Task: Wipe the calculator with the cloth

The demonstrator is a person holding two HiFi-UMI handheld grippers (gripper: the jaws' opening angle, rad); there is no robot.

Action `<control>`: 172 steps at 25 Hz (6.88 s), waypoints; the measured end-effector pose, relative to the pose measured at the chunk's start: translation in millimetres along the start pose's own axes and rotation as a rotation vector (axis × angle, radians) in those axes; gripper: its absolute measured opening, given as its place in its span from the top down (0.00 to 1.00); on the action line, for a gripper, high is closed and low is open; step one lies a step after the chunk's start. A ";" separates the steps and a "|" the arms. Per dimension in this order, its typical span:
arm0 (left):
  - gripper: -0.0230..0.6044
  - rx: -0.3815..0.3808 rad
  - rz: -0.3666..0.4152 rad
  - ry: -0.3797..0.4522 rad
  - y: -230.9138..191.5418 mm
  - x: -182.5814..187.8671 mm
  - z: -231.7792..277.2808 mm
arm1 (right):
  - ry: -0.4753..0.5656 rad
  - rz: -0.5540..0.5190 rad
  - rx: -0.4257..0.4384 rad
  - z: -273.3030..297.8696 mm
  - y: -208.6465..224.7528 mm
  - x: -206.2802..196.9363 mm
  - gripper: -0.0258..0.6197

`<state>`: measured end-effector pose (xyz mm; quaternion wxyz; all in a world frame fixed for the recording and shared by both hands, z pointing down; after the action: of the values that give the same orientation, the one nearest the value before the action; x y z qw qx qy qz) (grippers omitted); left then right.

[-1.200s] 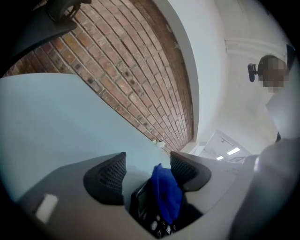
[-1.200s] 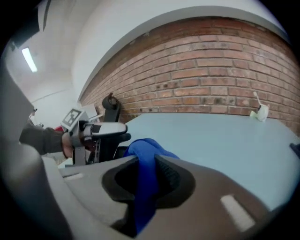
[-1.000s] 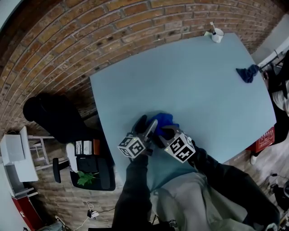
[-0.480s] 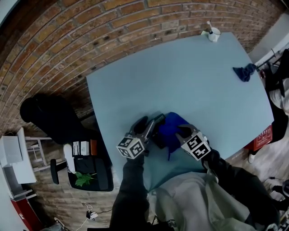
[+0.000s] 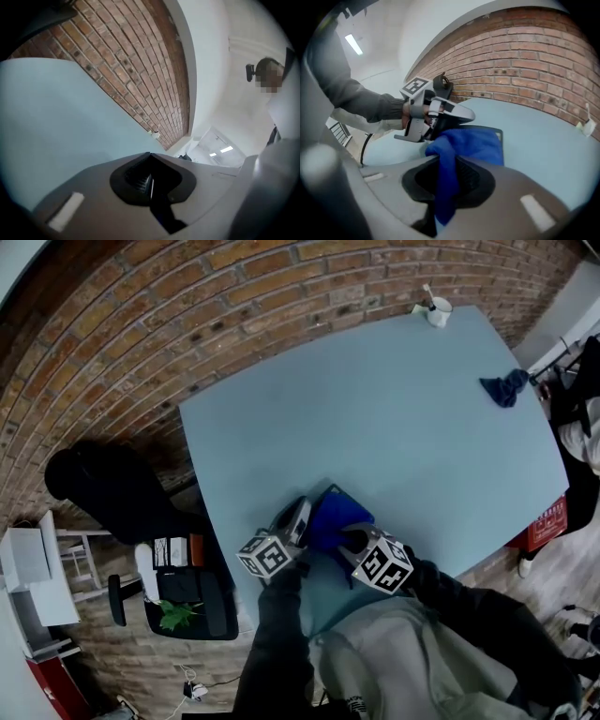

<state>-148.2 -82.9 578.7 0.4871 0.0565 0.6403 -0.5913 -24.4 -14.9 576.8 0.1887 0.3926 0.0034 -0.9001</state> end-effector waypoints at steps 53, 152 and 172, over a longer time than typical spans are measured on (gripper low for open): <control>0.89 -0.200 -0.356 0.420 91.5 44.2 -70.4 | 0.455 0.061 -0.355 -132.0 51.2 53.6 0.87; 0.91 0.016 -0.427 1.025 157.9 90.8 -150.5 | 0.375 -0.510 -0.171 -178.9 -84.1 111.5 0.88; 0.91 -0.039 -0.216 0.775 183.5 87.7 -130.8 | 0.369 -0.773 -0.498 -202.1 -53.0 137.6 0.89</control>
<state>-147.7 33.3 366.5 0.1454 0.1985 0.7899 -0.5617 14.7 19.2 332.0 -0.0746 0.4586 0.3969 -0.7915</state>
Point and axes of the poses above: the fingertips, and each gripper's own axes: z forward along the fingers, y to its right, x out of its top, the point moved 4 cm from there along -z, backward along the fingers, and after that the axes turned 3 degrees about z, right-handed, at the moved point
